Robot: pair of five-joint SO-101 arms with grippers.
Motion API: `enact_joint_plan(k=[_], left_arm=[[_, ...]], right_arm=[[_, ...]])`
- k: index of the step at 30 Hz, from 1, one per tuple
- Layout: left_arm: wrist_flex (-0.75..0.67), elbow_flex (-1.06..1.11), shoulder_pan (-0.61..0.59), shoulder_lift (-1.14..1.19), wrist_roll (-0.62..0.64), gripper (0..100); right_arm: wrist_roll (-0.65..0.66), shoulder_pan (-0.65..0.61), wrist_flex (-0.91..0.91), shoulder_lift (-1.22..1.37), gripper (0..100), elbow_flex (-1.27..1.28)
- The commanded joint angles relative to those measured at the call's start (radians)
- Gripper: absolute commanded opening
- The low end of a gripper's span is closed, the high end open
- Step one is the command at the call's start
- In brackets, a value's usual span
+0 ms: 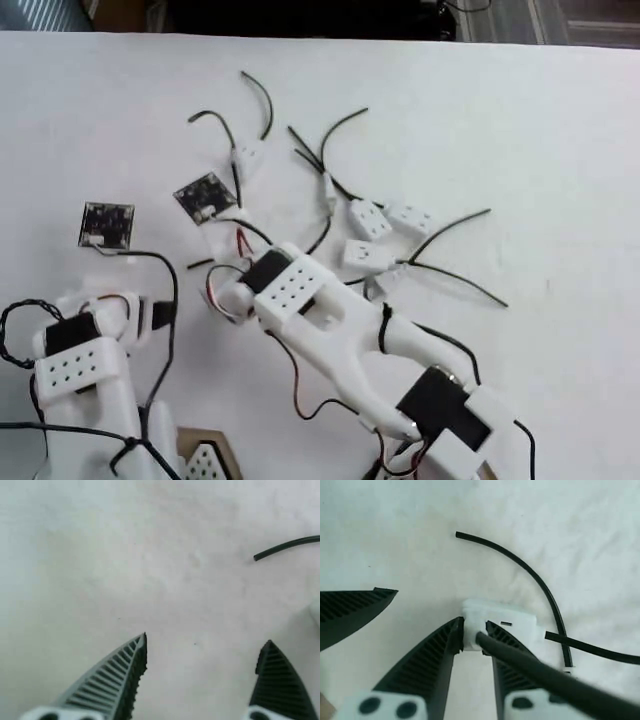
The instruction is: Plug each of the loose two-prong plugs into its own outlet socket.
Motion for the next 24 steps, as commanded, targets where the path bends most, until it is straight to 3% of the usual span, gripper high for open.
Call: enact_joint_plan(k=[1, 8, 16, 24], left_arm=[[-0.018, -0.006, -0.012, -0.024, 0.011, 34], [-0.018, -0.006, -0.012, -0.024, 0.011, 34], [-0.018, -0.006, -0.012, -0.024, 0.008, 34], [-0.018, -0.006, -0.012, -0.024, 0.011, 34]], right_arm=[[0.051, -0.008, 0.025, 0.004, 1.7, 0.035], [0.130, -0.001, 0.030, 0.002, 1.7, 0.054], [0.137, 0.076, 0.042, -0.087, 1.7, 0.058], [0.132, 0.018, 0.028, -0.150, 1.7, 0.109]])
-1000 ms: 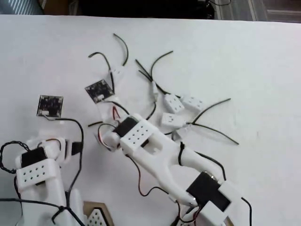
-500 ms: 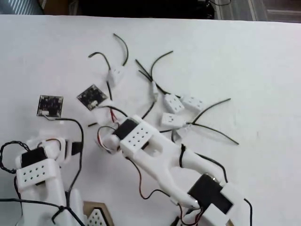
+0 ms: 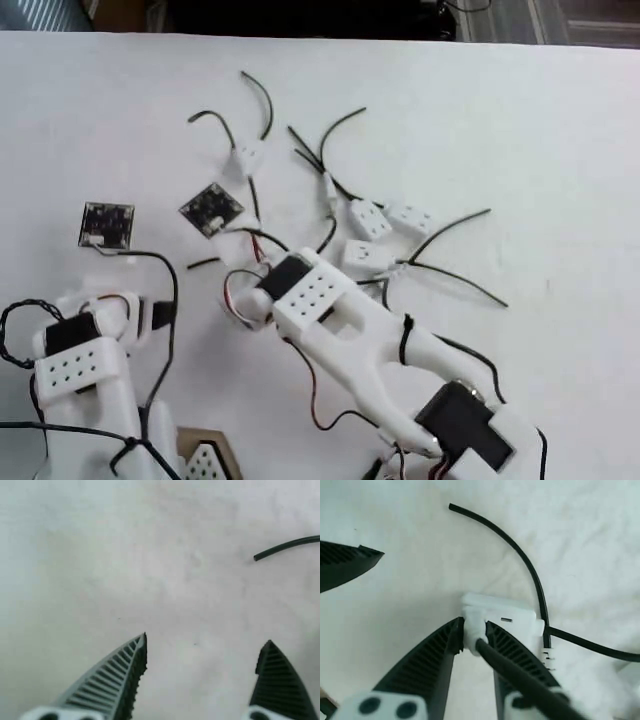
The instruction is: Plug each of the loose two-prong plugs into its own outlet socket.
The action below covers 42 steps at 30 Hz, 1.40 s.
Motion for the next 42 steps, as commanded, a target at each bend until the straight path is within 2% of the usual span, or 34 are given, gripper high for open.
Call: enact_joint_plan(k=[1, 12, 21, 25, 32, 36, 38, 42], left_arm=[[-0.018, -0.006, -0.012, -0.024, 0.011, 34], [-0.018, -0.006, -0.012, -0.024, 0.009, 34], [-0.018, -0.006, -0.012, -0.022, 0.008, 34], [-0.015, -0.006, -0.012, -0.022, 0.006, 35], [-0.008, -0.009, -0.005, -0.025, 0.006, 35], [0.083, -0.078, 0.010, -0.025, -0.002, 35], [0.160, -0.141, 0.016, -0.025, -0.044, 35], [0.290, -0.259, 0.016, -0.025, -0.084, 35]], right_arm=[[0.002, -0.024, -0.005, -0.030, 1.7, 0.015], [0.006, -0.025, -0.226, -0.039, 1.7, 0.175], [0.011, -0.073, -0.226, -0.028, 1.7, 0.201], [0.084, -0.073, -0.226, -0.028, 1.7, 0.201], [0.132, -0.073, -0.182, -0.028, 2.0, 0.152], [0.132, -0.073, -0.147, -0.036, 2.3, 0.115], [0.127, -0.073, -0.087, -0.051, 6.7, 0.074], [0.124, -0.071, 0.107, -0.150, 21.5, -0.021]])
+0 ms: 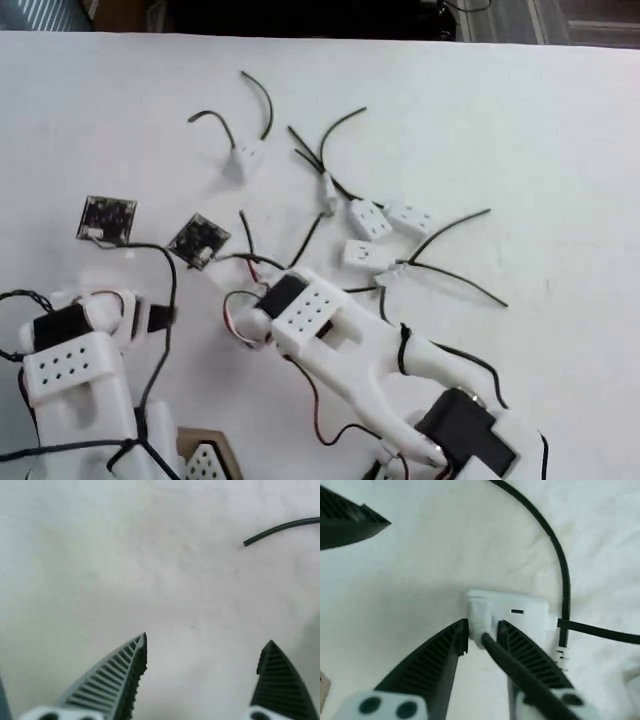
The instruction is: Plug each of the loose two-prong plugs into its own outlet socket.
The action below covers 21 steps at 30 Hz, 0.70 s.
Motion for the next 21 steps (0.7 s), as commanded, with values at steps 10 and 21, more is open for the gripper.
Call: enact_joint_plan(k=[10, 21], left_arm=[[0.219, -0.160, 0.104, -0.025, -0.167, 35], [0.091, 0.002, 0.437, -0.019, -0.169, 38]], right_arm=[[-0.077, 0.044, 0.346, -0.467, 23.7, -0.115], [-0.219, 0.410, 0.131, -0.591, 23.8, 0.084]])
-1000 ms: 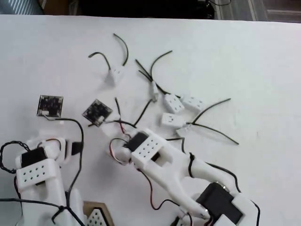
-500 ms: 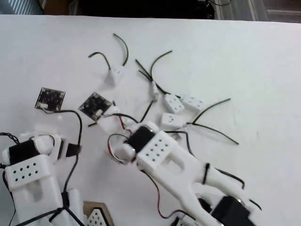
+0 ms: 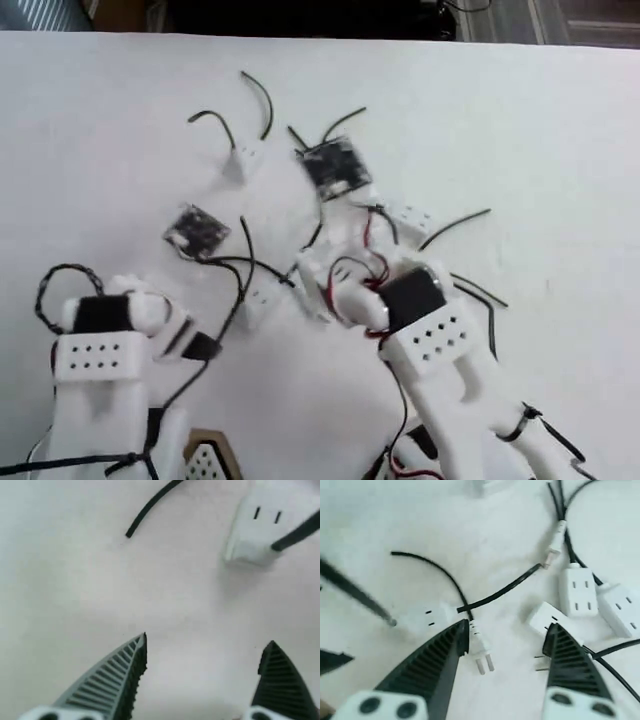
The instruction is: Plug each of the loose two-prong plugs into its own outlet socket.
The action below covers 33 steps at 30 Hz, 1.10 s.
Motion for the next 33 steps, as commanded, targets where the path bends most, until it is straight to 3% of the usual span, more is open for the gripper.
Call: enact_joint_plan(k=[1, 10, 19, 27, 33], left_arm=[[-0.086, 0.040, 0.111, -0.015, 0.002, 39], [-0.308, 0.127, 0.286, -0.012, 0.092, 40], [-0.377, 0.123, 0.292, 0.016, 0.144, 40], [-0.419, -0.017, 0.286, 0.355, 0.147, 39], [-0.422, -0.160, 0.295, 0.587, 0.146, 26]], right_arm=[[-0.035, 0.061, -0.110, -0.031, 23.8, 0.049], [-0.037, 0.070, -0.219, -0.031, 23.7, 0.130], [-0.037, 0.070, -0.219, -0.031, 23.7, 0.130], [-0.038, 0.070, -0.214, -0.031, 23.7, 0.130], [-0.038, 0.070, -0.213, -0.031, 23.7, 0.132]])
